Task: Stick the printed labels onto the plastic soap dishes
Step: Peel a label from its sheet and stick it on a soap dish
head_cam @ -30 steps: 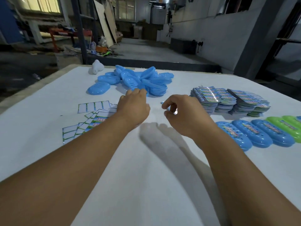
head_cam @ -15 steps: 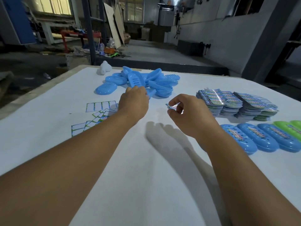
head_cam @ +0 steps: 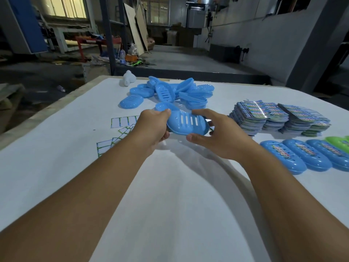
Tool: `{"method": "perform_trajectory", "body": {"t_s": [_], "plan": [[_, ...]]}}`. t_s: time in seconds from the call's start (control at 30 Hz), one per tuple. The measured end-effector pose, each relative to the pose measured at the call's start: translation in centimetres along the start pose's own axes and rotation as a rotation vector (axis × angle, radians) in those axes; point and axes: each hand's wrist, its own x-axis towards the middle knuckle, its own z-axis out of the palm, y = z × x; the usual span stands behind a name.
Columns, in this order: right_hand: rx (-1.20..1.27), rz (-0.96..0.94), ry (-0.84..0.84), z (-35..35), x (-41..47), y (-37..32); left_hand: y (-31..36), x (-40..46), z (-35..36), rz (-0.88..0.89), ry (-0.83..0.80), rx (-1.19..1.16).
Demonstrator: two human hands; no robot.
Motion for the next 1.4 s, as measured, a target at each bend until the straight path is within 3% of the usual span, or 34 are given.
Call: {"method": "perform_trajectory", "body": {"t_s": [0.07, 0.2, 0.3, 0.43, 0.73, 0.8, 0.9, 0.97, 1.07, 1.23, 1.4], "plan": [[-0.014, 0.01, -0.028, 0.1, 0.0, 0.1, -0.5, -0.2, -0.6, 0.072, 0.003, 0.155], [-0.064, 0.047, -0.086, 0.4, 0.0, 0.4, -1.7, -0.9, -1.0, 0.467, 0.024, 0.614], [-0.067, 0.049, -0.139, 0.7, -0.1, 0.5, -2.0, -1.0, -0.9, 0.644, -0.124, 0.806], [-0.06, 0.06, -0.173, 1.0, 0.0, 0.7, -2.5, -1.0, -0.9, 0.61, -0.256, 0.877], [-0.023, 0.084, -0.17, 0.9, 0.1, 1.0, -2.1, -1.6, -0.9, 0.591, -0.289, 0.899], [-0.039, 0.083, -0.17, 0.9, 0.0, 1.0, -1.7, -1.8, -1.0, 0.597, -0.224, 0.959], [-0.057, 0.084, -0.167, 1.0, 0.0, 1.1, -0.8, -1.4, -2.0, 0.576, 0.048, 1.138], [-0.066, 0.083, -0.167, 1.0, 0.0, 1.1, -0.3, -1.0, -3.1, 0.437, 0.171, 1.302], [-0.074, 0.075, -0.175, 0.9, 0.1, 1.1, -0.1, -0.6, -4.4, 0.242, 0.167, 1.465], [-0.072, 0.067, -0.182, 0.9, 0.0, 1.1, -0.6, 0.0, -4.8, 0.218, 0.117, 1.341], [-0.079, 0.08, -0.199, 0.8, -0.1, 0.9, -0.5, 0.8, -5.2, 0.162, 0.102, 1.064]]}}
